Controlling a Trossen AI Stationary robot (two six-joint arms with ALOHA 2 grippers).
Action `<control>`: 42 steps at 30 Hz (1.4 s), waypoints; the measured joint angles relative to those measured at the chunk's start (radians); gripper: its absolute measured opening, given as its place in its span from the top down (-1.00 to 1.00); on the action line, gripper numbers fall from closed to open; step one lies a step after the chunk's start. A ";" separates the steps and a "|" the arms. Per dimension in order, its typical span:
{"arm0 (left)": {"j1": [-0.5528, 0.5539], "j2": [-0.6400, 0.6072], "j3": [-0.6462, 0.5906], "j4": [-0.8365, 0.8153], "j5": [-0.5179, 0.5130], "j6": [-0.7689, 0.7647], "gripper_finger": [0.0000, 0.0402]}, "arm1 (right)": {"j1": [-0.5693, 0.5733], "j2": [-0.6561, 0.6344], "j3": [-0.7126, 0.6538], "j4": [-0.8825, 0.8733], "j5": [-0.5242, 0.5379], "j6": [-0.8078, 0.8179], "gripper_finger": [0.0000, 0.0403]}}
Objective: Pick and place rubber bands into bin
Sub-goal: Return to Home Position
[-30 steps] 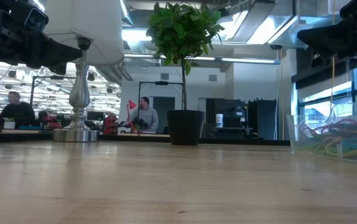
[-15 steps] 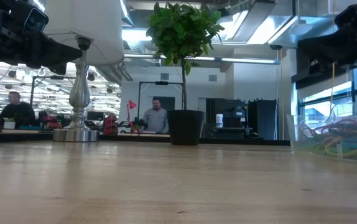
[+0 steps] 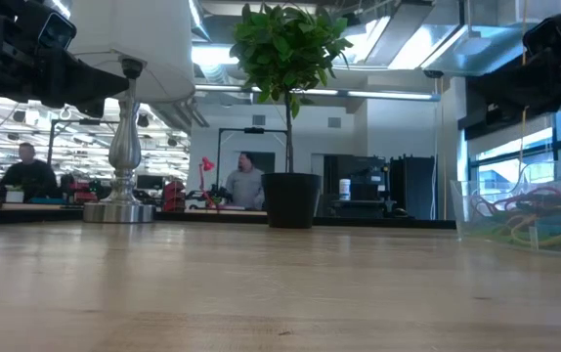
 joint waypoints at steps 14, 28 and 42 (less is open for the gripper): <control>0.000 0.000 0.000 0.000 0.000 0.000 0.97 | 0.000 0.000 0.000 0.000 0.001 -0.001 0.86; 0.000 0.000 0.000 0.000 0.000 0.000 0.97 | 0.000 0.000 0.000 0.000 0.001 -0.001 0.86; 0.000 0.000 0.000 0.000 0.000 0.000 0.97 | 0.000 0.001 0.000 0.000 0.001 0.001 0.86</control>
